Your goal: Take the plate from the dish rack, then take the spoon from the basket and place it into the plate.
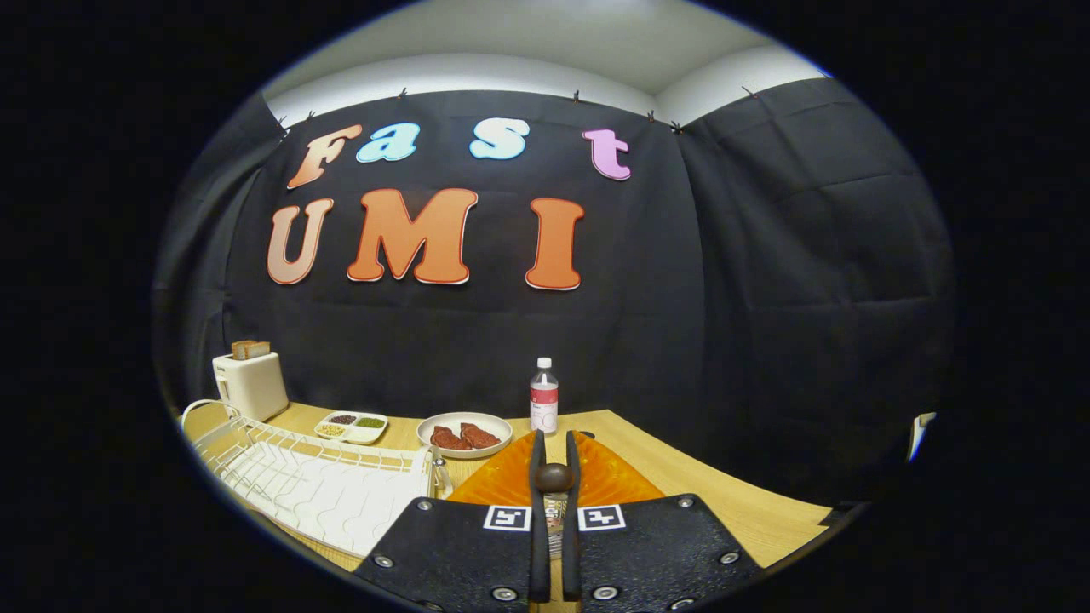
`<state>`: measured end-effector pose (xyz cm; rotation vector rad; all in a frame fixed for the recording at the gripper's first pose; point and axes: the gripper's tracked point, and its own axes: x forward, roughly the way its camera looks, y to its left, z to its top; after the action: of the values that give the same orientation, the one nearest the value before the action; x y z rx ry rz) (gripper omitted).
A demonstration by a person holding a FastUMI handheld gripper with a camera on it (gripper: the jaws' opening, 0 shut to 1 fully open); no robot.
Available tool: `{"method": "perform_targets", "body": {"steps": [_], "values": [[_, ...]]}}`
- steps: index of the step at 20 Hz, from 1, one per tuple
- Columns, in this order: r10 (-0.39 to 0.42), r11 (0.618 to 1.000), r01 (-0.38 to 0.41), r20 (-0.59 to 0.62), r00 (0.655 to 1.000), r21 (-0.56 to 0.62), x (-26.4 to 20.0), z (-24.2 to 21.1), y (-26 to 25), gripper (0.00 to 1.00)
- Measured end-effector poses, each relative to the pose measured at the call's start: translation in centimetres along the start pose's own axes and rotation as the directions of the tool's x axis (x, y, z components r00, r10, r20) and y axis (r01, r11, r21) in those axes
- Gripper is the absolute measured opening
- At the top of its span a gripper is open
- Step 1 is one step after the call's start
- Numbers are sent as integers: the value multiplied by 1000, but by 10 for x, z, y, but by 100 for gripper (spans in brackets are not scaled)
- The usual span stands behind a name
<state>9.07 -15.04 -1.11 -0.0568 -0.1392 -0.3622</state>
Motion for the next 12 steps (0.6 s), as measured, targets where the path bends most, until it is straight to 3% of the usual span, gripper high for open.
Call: {"method": "perform_targets", "body": {"steps": [12], "values": [[145,989,-146,57,988,9,-115,45,62,5]]}}
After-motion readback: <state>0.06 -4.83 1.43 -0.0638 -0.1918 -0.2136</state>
